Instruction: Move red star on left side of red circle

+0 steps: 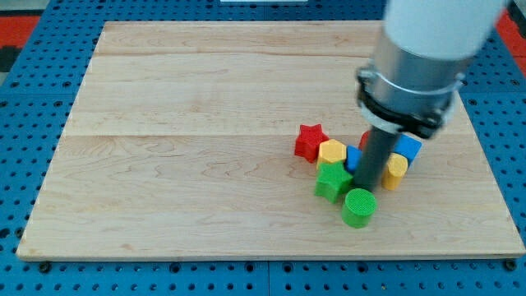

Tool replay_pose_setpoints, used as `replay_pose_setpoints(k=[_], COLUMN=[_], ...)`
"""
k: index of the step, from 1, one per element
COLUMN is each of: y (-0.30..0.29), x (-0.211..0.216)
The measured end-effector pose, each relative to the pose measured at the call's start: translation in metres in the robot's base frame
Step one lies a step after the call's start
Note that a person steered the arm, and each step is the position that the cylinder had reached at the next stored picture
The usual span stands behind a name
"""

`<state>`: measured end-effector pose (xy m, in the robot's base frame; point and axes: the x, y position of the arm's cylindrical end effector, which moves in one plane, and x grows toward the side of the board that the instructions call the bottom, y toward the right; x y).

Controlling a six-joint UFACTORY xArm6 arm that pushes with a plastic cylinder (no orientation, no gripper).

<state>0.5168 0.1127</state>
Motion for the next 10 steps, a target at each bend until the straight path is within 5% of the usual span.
replay_pose_setpoints(k=[4, 9, 10], y=[-0.136, -0.142, -0.107], x=[-0.124, -0.205, -0.207])
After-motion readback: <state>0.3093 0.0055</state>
